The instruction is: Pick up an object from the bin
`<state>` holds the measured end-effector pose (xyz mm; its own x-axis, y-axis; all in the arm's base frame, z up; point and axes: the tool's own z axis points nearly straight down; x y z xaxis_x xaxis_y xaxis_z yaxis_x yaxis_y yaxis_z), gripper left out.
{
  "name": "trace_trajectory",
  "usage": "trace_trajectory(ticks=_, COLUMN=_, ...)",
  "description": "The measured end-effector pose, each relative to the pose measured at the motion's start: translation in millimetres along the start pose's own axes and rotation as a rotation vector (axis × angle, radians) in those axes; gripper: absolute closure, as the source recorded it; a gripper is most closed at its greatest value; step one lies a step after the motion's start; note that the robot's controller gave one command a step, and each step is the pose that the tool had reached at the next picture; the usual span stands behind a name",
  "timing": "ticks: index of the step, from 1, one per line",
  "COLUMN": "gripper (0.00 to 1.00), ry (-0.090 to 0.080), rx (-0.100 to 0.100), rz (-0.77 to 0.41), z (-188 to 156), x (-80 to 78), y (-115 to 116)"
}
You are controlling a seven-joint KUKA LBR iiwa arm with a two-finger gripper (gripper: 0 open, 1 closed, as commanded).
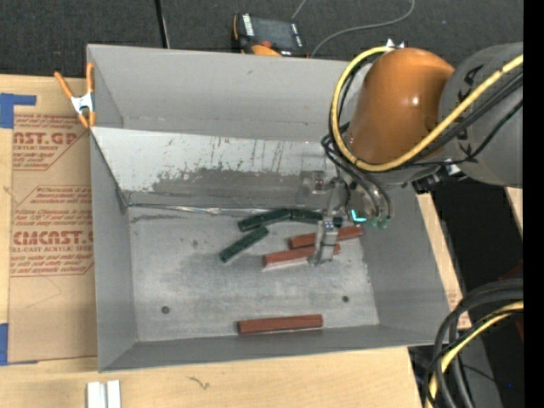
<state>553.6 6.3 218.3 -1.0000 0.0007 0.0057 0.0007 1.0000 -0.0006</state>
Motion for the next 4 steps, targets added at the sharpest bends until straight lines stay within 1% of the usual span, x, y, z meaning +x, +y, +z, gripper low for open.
trace_trajectory(ticks=1, gripper=0.00, ry=-0.002, rx=-0.001, rz=-0.315, z=118.8, x=-5.2, y=-40.2)
trace_trajectory(ticks=2, gripper=0.00, ry=-0.008, rx=0.000, rz=-0.352, z=149.5, x=-11.2, y=-67.9)
trace_trajectory(ticks=3, gripper=0.00, ry=-0.011, rx=-0.002, rz=-0.495, z=130.8, x=-37.4, y=7.6)
trace_trajectory(ticks=4, gripper=0.00, ry=-0.004, rx=0.000, rz=-0.500, z=149.7, x=-6.3, y=-47.0)
